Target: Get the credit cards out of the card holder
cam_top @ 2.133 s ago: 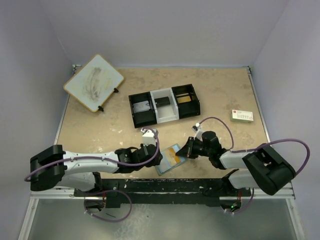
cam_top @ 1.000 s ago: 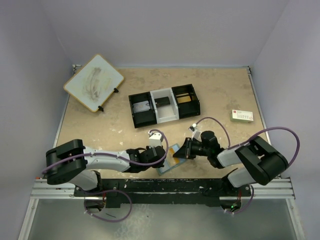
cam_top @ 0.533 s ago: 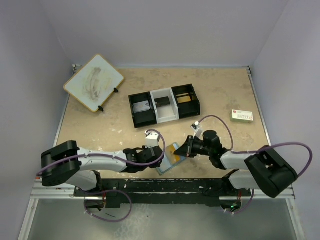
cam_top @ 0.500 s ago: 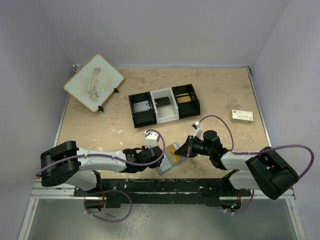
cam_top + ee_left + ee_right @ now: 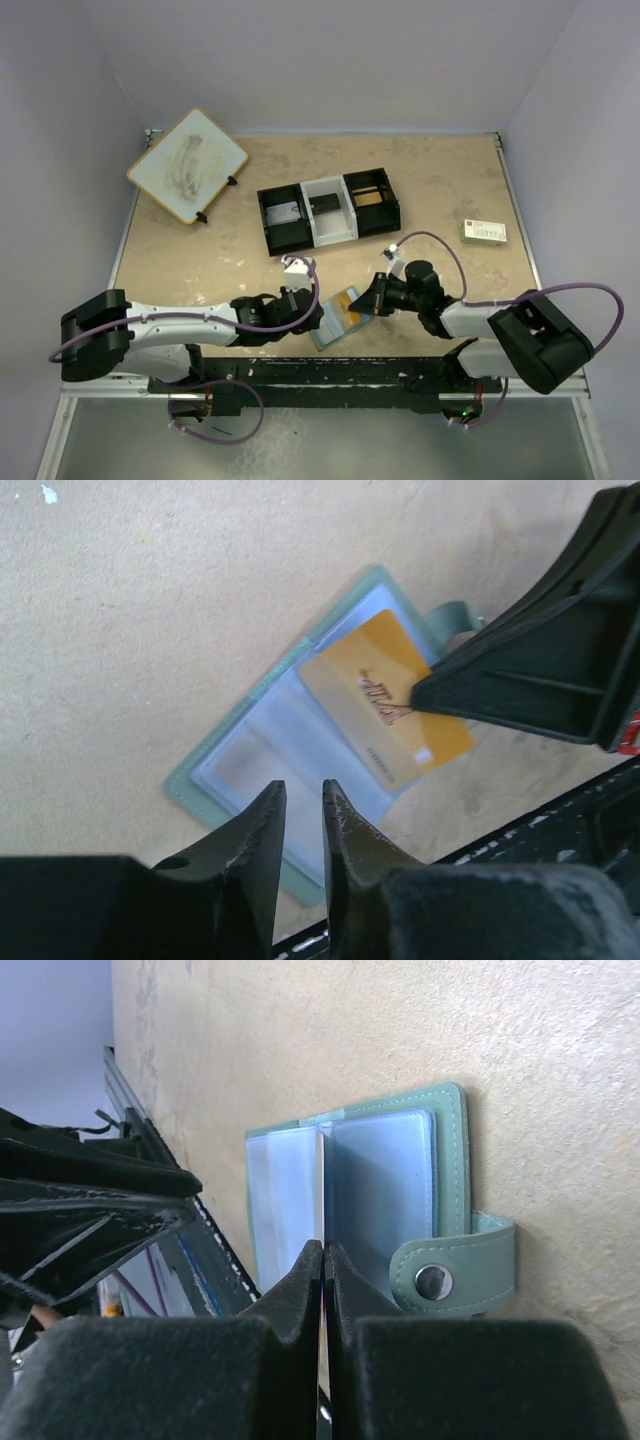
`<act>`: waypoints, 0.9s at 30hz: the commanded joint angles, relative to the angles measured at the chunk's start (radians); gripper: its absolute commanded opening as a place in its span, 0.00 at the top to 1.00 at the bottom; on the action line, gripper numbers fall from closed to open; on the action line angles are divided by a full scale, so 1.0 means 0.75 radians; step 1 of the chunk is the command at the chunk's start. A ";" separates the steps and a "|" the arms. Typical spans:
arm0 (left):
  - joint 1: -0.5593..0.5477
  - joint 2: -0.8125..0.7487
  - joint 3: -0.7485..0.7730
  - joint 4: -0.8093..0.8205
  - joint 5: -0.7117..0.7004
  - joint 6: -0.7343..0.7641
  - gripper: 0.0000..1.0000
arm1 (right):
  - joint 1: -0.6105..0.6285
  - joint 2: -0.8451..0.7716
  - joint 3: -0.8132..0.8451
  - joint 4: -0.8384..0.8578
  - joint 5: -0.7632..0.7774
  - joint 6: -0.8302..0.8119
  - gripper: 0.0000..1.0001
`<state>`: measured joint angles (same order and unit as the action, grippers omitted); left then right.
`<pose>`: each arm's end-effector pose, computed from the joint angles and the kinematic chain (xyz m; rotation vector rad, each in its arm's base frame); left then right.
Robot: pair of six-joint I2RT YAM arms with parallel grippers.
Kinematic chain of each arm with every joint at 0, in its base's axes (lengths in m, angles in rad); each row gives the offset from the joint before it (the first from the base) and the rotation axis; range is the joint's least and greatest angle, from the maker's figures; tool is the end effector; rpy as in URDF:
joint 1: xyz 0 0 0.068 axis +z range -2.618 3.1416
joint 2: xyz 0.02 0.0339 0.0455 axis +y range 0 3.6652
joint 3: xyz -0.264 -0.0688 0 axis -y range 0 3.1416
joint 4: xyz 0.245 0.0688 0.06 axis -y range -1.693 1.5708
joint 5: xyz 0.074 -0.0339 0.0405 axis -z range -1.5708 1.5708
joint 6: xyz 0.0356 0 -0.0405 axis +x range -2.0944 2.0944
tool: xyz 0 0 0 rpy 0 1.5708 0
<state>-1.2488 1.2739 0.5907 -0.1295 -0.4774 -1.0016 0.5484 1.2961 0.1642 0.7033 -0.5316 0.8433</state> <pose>0.0925 -0.2256 0.1811 0.0633 2.3447 -0.5943 0.1630 0.1207 0.1278 -0.0574 2.2330 1.3660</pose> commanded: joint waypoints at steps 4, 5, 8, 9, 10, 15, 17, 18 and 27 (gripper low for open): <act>-0.004 -0.006 0.009 0.211 0.042 0.025 0.75 | -0.001 0.052 -0.051 0.336 -0.108 0.154 0.99; -0.003 0.010 0.012 0.227 0.054 0.023 0.75 | -0.003 0.050 -0.047 0.340 -0.110 0.160 0.99; -0.004 0.067 0.015 0.267 0.069 0.012 0.74 | -0.002 0.042 -0.039 0.337 -0.111 0.162 0.99; -0.004 0.082 0.013 0.278 0.071 0.005 0.74 | -0.002 0.041 -0.039 0.335 -0.109 0.162 0.99; -0.004 0.095 0.016 0.288 0.075 0.002 0.74 | -0.003 0.041 -0.040 0.335 -0.104 0.164 0.99; -0.003 0.141 0.018 0.311 0.090 -0.008 0.74 | -0.001 0.081 -0.064 0.354 -0.095 0.171 0.98; -0.004 0.137 0.011 0.309 0.089 -0.010 0.75 | -0.002 0.102 -0.076 0.382 -0.101 0.176 0.98; -0.004 0.136 0.008 0.304 0.088 -0.010 0.75 | -0.002 0.112 -0.080 0.390 -0.102 0.178 0.98; -0.003 0.175 0.022 0.222 0.094 0.017 0.83 | -0.001 0.209 -0.072 0.449 -0.103 0.180 0.95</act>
<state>-1.2488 1.3853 0.5907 0.0410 -0.4122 -1.0023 0.5484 1.4284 0.1085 0.9627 -0.5938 0.9737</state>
